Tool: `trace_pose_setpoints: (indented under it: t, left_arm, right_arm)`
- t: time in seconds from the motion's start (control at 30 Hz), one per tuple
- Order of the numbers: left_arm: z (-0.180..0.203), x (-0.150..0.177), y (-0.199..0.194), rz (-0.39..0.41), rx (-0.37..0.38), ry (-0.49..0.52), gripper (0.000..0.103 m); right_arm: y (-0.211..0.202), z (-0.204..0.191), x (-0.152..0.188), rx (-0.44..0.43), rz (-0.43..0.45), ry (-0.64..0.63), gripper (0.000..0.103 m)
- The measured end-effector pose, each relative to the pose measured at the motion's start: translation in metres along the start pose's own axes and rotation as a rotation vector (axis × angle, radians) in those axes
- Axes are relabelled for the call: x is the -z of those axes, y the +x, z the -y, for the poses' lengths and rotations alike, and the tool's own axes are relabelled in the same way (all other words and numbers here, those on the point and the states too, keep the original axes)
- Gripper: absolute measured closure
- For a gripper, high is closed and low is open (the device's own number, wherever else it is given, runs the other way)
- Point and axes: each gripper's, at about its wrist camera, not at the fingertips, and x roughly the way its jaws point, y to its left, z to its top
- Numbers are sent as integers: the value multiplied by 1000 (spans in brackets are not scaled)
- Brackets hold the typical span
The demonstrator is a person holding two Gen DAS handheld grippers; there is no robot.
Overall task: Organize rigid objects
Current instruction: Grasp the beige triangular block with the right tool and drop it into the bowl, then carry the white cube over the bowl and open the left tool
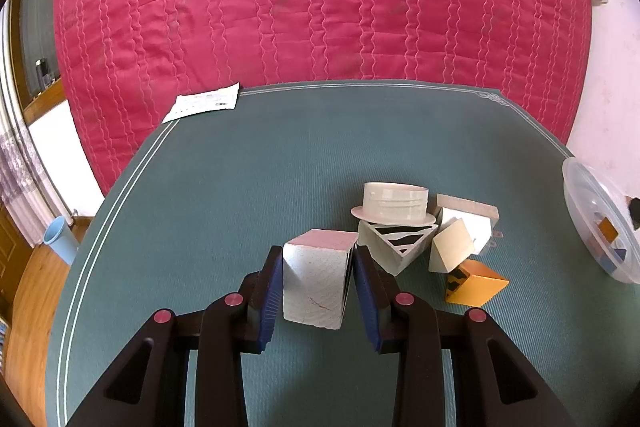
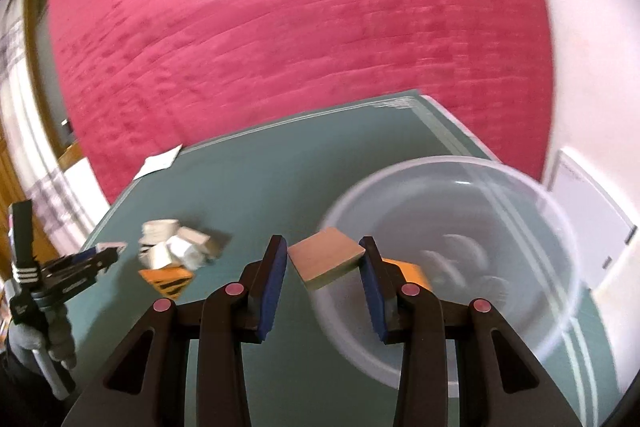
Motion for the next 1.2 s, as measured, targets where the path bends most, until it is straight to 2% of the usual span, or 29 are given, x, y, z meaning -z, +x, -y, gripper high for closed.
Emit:
trace_pose_setpoints:
  t: [0.2, 0.3, 0.4, 0.87, 1.2]
  left_arm:
    - [0, 1, -1, 3, 0, 0, 66]
    - [0, 3, -1, 2, -2, -4, 66]
    - [0, 4, -2, -1, -5, -8, 66]
    - [22, -3, -17, 7, 29, 7, 66]
    - [76, -15, -28, 32, 102, 95, 66]
  right_arm:
    - [-14, 34, 6, 126, 20, 50, 64]
    - [-19, 45, 12, 176, 24, 62, 57]
    - [-22, 49, 19, 206, 21, 53, 56]
    - [-35, 56, 31, 242, 23, 10, 56]
    - [-46, 77, 40, 240, 31, 29, 56]
